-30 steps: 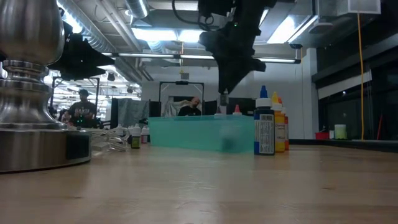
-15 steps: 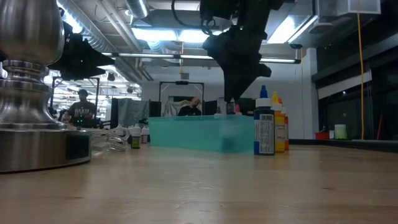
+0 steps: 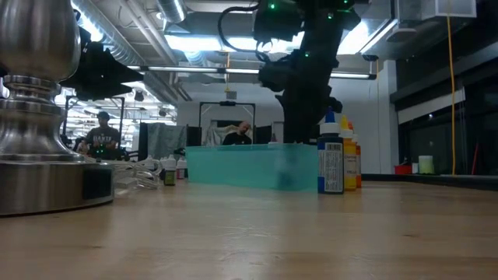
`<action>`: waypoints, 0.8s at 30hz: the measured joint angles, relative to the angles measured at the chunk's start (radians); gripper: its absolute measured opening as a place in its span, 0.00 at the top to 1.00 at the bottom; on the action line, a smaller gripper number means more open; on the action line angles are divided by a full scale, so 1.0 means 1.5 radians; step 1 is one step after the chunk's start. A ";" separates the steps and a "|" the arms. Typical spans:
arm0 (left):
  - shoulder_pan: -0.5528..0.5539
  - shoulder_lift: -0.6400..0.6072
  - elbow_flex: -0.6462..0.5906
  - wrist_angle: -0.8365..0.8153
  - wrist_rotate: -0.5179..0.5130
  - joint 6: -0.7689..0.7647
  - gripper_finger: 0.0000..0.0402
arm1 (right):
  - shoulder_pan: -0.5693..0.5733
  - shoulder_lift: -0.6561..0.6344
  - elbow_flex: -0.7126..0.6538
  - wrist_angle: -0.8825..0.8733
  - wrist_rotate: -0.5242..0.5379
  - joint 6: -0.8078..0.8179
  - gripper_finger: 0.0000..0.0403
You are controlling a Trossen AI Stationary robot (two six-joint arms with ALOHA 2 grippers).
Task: Pick & Place food coloring
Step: Put the small blue food coloring bottle into the green bin
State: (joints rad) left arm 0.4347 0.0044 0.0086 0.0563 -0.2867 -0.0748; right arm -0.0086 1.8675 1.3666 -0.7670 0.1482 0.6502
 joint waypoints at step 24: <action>0.000 0.000 0.000 0.000 0.000 0.000 0.00 | 0.004 0.007 -0.033 0.034 0.020 -0.002 0.85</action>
State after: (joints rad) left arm 0.4347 0.0042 0.0086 0.0563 -0.2867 -0.0750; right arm -0.0023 1.8774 1.3165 -0.7152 0.1786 0.6470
